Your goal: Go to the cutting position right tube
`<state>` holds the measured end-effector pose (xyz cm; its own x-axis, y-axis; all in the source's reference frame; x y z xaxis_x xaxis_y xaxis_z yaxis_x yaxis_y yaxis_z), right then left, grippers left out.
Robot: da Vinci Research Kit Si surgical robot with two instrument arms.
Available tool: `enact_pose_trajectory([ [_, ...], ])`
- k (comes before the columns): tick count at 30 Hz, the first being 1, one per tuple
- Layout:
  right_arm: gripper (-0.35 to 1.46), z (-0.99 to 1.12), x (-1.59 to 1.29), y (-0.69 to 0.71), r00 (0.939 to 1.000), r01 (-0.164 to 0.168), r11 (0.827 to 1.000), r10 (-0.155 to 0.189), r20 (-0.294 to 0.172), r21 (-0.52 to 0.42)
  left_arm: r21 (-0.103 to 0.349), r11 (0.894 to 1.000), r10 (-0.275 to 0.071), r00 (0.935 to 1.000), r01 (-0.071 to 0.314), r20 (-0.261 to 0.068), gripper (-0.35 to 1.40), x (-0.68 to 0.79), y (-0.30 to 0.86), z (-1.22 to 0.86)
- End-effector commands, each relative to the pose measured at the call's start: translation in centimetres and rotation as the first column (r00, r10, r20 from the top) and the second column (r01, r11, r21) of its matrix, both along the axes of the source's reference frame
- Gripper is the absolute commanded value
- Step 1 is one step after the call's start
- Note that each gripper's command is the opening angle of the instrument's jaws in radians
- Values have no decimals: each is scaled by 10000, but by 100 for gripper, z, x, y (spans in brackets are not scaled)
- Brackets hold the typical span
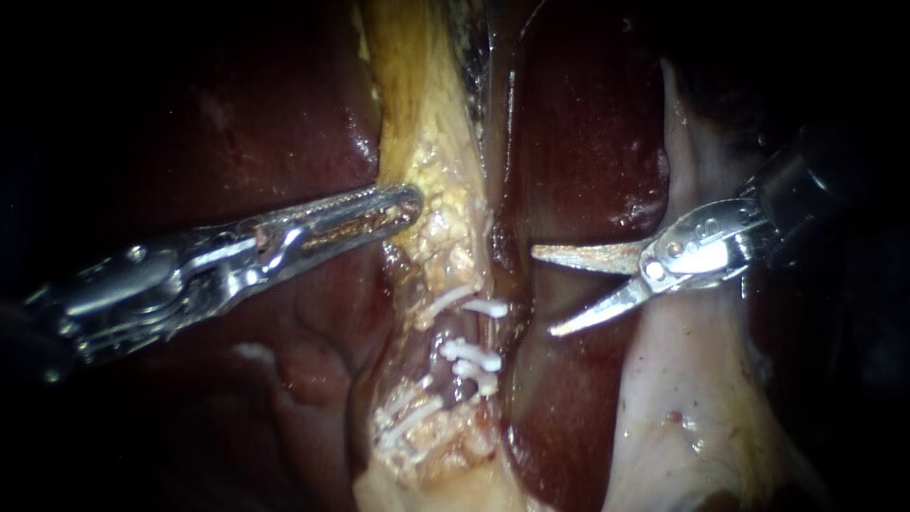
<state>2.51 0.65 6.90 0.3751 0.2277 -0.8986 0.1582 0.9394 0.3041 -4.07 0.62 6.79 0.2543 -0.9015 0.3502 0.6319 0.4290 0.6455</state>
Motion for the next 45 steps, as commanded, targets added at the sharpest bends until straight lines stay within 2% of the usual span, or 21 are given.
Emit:
enact_pose_trajectory([
  [1,143,0,0,0,10000,15,10000,-15,24,22,-4,10000,0,10000,0,-3,-35,0,0,-1],
  [6,143,6,4,-7,9987,94,9971,-132,499,755,39,10000,47,10000,-47,35,-35,8,0,-13],
  [12,140,34,17,-32,9918,372,9804,-599,1130,1934,43,10000,-34,10000,34,-43,-35,30,4,-45],
  [17,140,56,29,-50,9873,405,9550,-834,1351,2939,-72,9997,-225,9997,224,-22,-35,52,8,-71],
  [21,140,65,38,-57,9840,359,9300,-967,1494,3658,-166,9990,-404,9992,404,34,-35,65,14,-88],
  [24,138,66,41,-59,9830,375,9193,-1045,1510,3918,-199,9986,-484,9988,485,57,-35,71,17,-96],
  [34,133,69,49,-63,9768,126,8765,-1137,1817,4812,-252,9977,-627,9980,629,96,-35,77,20,-110],
  [45,127,85,52,-70,9678,54,8477,-1380,2107,5305,-254,9976,-641,9979,643,79,-35,79,20,-113],
])
